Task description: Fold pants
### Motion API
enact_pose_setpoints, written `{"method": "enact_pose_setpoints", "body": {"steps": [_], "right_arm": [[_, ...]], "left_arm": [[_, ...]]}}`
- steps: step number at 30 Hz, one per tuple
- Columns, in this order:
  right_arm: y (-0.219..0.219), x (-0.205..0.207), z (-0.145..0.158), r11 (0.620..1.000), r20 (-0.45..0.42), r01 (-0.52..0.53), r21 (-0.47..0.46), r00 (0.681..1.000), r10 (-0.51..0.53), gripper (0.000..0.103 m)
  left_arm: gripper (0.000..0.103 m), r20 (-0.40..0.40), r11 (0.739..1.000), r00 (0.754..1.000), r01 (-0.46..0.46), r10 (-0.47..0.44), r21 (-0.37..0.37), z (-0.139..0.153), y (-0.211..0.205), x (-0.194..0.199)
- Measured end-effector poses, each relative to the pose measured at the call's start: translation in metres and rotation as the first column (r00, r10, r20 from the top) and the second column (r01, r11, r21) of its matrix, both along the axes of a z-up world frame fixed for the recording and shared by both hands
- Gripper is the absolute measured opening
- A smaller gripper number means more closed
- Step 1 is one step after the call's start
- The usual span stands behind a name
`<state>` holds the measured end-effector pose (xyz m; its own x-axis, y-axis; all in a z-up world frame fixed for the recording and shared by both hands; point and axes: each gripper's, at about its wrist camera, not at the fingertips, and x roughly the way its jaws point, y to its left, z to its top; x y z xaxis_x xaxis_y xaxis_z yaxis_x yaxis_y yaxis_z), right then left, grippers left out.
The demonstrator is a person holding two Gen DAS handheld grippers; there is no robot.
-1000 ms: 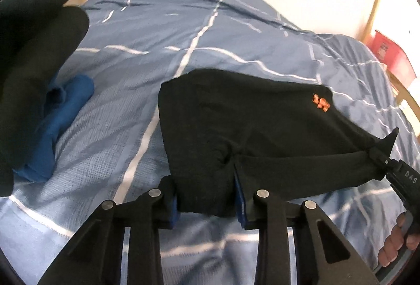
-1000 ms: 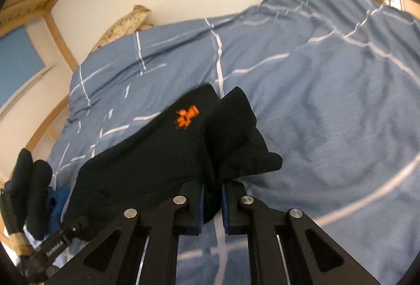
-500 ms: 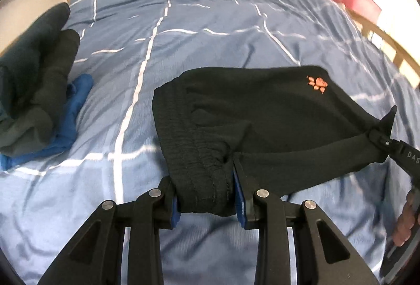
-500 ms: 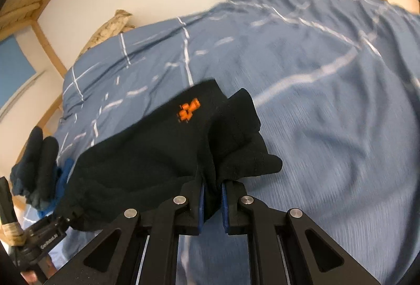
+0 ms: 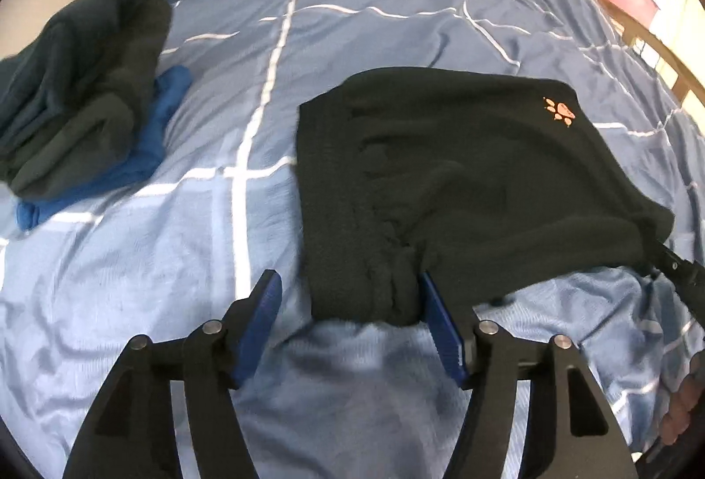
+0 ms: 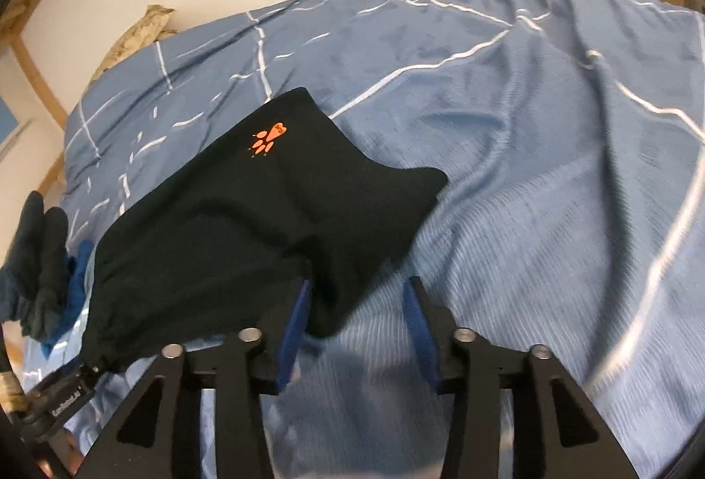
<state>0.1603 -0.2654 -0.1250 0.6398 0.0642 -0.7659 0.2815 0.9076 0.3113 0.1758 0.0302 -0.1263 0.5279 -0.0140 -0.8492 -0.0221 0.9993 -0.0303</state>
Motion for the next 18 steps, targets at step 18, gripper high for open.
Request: {"method": "enact_pose_setpoints", "body": {"steps": [18], "right_arm": [[0.050, 0.022, 0.029, 0.967, 0.148, -0.193, -0.166, 0.965, 0.218, 0.058]], "left_arm": [[0.053, 0.146, 0.972, 0.986, -0.044, 0.079, -0.231, 0.006, 0.039, 0.009]]}}
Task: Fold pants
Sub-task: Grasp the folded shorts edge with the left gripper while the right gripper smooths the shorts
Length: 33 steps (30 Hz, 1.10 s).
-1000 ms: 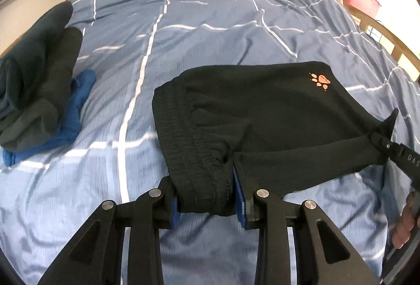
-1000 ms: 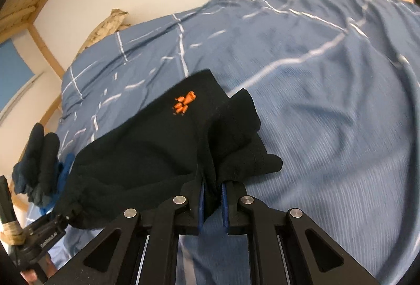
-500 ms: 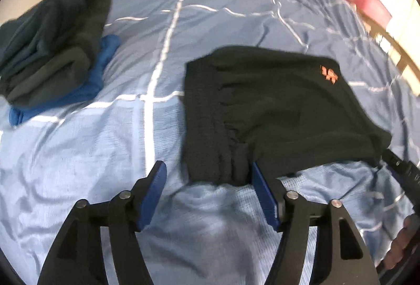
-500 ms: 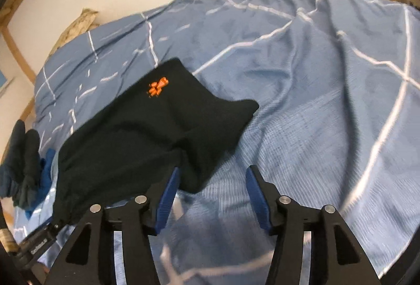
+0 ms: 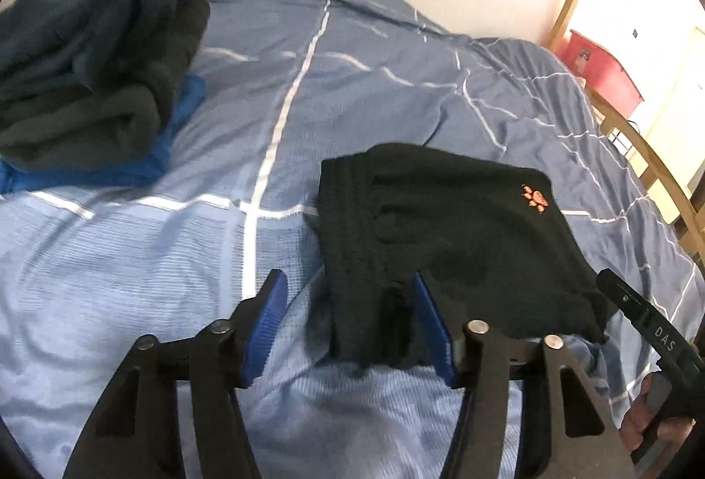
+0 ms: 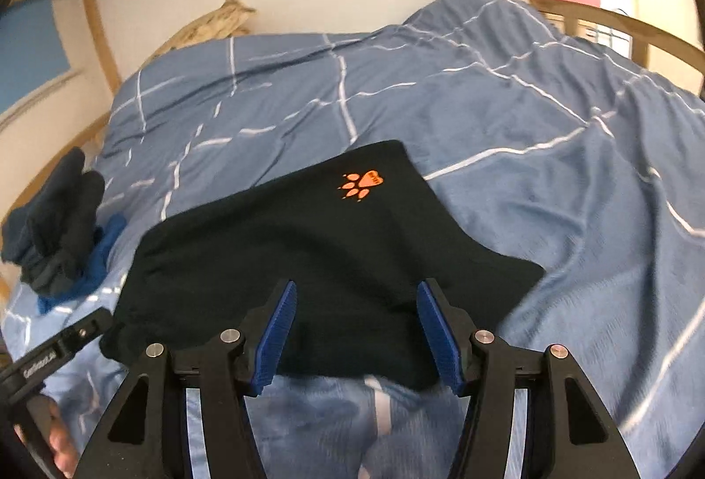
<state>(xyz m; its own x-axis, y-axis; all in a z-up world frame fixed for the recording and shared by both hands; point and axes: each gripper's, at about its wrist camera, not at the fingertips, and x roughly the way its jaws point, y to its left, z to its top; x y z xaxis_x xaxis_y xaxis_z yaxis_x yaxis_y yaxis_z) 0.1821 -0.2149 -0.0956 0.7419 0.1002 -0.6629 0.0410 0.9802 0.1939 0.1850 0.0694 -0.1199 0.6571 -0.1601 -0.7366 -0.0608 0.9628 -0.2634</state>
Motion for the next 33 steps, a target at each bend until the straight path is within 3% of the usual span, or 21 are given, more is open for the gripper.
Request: {"method": "enact_pose_setpoints", "body": {"steps": [11, 16, 25, 29, 33], "right_arm": [[0.006, 0.013, -0.036, 0.996, -0.113, -0.025, -0.082, 0.994, 0.016, 0.058], [0.011, 0.007, -0.041, 0.989, -0.119, -0.035, -0.144, 0.993, 0.018, 0.058], [0.021, 0.008, -0.047, 0.978, -0.125, -0.034, -0.208, 0.992, 0.008, 0.058], [0.020, 0.008, -0.048, 0.980, -0.127, -0.032, -0.196, 0.992, 0.007, 0.058], [0.018, 0.009, -0.047, 0.984, -0.130, -0.031, -0.173, 0.992, 0.009, 0.058]], "left_arm": [[0.047, -0.061, 0.998, 0.998, -0.003, 0.000, -0.055, -0.030, 0.001, 0.020], [0.038, -0.083, 0.992, 0.996, 0.010, -0.021, -0.128, -0.040, 0.004, 0.025], [0.037, -0.111, 0.973, 0.994, -0.008, -0.018, -0.229, -0.054, 0.011, 0.035], [0.037, -0.123, 0.978, 0.992, -0.008, -0.018, -0.208, -0.051, 0.007, 0.036], [0.027, -0.108, 0.982, 0.994, -0.003, -0.017, -0.188, -0.042, 0.004, 0.034]]}}
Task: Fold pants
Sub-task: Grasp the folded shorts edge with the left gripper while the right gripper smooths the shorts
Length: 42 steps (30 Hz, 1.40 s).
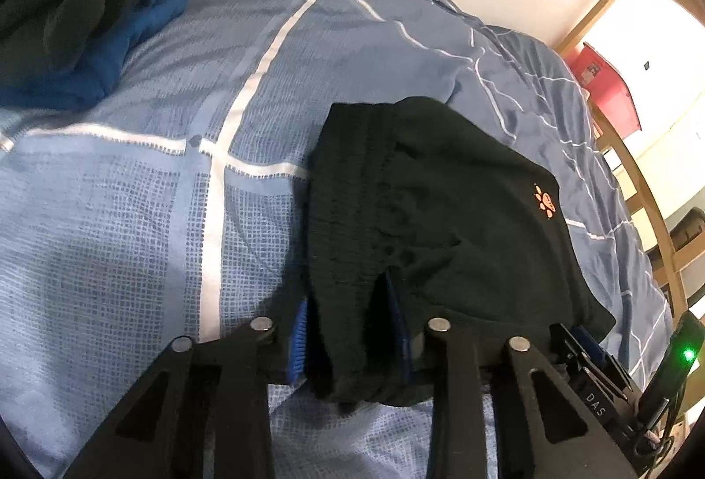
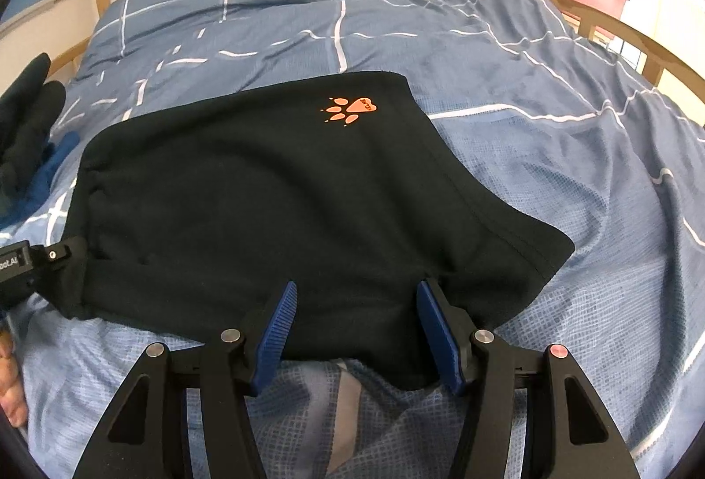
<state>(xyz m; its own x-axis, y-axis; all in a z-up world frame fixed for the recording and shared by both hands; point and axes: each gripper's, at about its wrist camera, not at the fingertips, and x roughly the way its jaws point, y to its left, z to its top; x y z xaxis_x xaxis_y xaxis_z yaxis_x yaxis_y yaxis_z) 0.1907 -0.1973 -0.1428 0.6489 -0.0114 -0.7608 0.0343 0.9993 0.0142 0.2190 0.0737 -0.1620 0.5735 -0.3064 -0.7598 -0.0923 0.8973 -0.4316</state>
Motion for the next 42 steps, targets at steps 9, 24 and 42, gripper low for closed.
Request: {"method": "enact_pose_setpoints", "body": {"steps": [9, 24, 42], "right_arm": [[-0.010, -0.010, 0.018, 0.997, 0.037, -0.010, 0.072, 0.999, 0.007, 0.058], [-0.069, -0.009, 0.057, 0.974, 0.162, -0.086, 0.211, 0.985, 0.052, 0.058], [-0.140, 0.014, 0.038, 0.974, 0.090, -0.024, 0.225, 0.996, 0.004, 0.058]], "left_arm": [[0.020, 0.043, 0.991, 0.999, 0.008, -0.014, 0.133, 0.045, -0.016, -0.008], [0.011, 0.106, 0.951, 0.983, 0.113, -0.149, 0.287, 0.109, -0.105, -0.001], [0.011, 0.042, 0.913, 0.932, 0.342, -0.360, 0.224, 0.079, -0.255, 0.059]]}}
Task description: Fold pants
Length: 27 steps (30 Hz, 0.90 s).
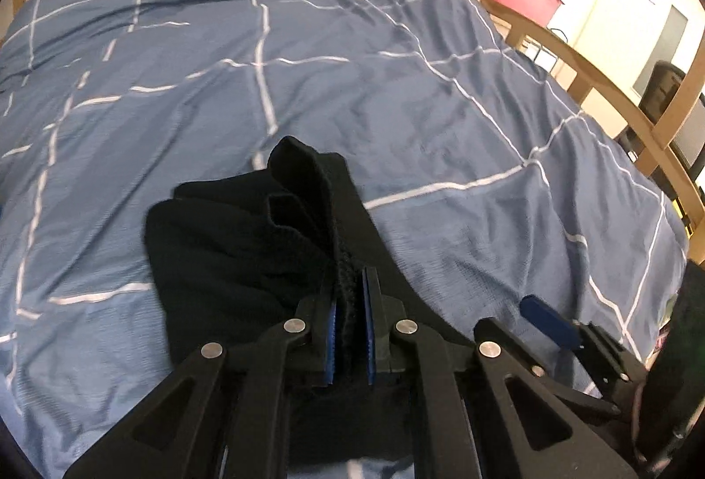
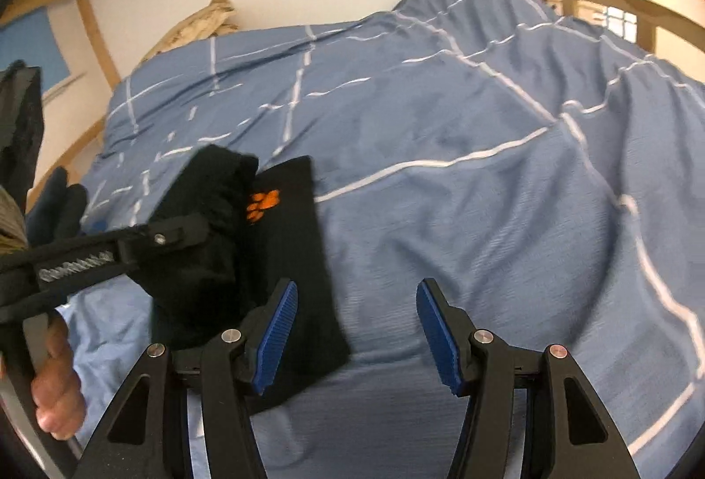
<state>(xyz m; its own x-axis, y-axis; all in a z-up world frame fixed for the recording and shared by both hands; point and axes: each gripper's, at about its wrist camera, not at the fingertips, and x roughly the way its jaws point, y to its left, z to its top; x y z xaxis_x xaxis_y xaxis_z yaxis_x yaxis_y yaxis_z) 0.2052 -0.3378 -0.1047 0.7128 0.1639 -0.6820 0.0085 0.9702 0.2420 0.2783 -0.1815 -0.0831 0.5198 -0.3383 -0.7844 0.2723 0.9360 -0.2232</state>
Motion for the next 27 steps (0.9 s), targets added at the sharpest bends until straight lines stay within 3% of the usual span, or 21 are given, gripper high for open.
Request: {"method": "enact_pose_setpoints", "body": {"steps": [3, 5, 7, 12, 19, 23, 27], "right_arm": [[-0.007, -0.001, 0.000, 1.000, 0.004, 0.018, -0.001, 1.000, -0.018, 0.058], [-0.012, -0.001, -0.002, 0.999, -0.003, 0.037, -0.001, 0.999, -0.037, 0.058], [-0.015, 0.000, -0.003, 0.999, -0.009, 0.048, 0.006, 0.999, -0.048, 0.058], [-0.008, -0.001, -0.002, 0.999, -0.004, 0.033, -0.004, 0.999, -0.033, 0.058], [0.017, -0.007, 0.026, 0.995, 0.114, -0.102, 0.008, 0.988, 0.101, 0.058], [0.046, 0.013, 0.046, 0.965, 0.158, -0.257, -0.045, 0.952, 0.260, 0.057], [0.076, 0.053, 0.052, 0.912, 0.115, -0.402, -0.086, 0.905, 0.410, 0.048]], "left_arm": [[0.011, -0.015, 0.999, 0.999, 0.045, -0.046, -0.030, -0.006, -0.011, 0.003], [0.022, -0.001, 0.998, 0.998, 0.057, -0.057, -0.018, -0.003, -0.013, -0.002], [0.041, 0.051, 0.998, 0.997, 0.059, -0.059, -0.008, 0.006, -0.009, -0.013], [0.058, 0.211, 0.999, 0.977, 0.032, -0.040, 0.042, 0.035, 0.018, -0.048], [0.059, 0.260, 0.986, 0.966, -0.036, -0.008, 0.163, 0.012, 0.065, -0.083], [0.058, 0.210, 0.992, 0.977, -0.060, 0.037, 0.107, -0.009, 0.082, -0.090], [0.058, 0.217, 0.993, 0.976, -0.057, 0.035, 0.100, -0.017, 0.082, -0.096]]}}
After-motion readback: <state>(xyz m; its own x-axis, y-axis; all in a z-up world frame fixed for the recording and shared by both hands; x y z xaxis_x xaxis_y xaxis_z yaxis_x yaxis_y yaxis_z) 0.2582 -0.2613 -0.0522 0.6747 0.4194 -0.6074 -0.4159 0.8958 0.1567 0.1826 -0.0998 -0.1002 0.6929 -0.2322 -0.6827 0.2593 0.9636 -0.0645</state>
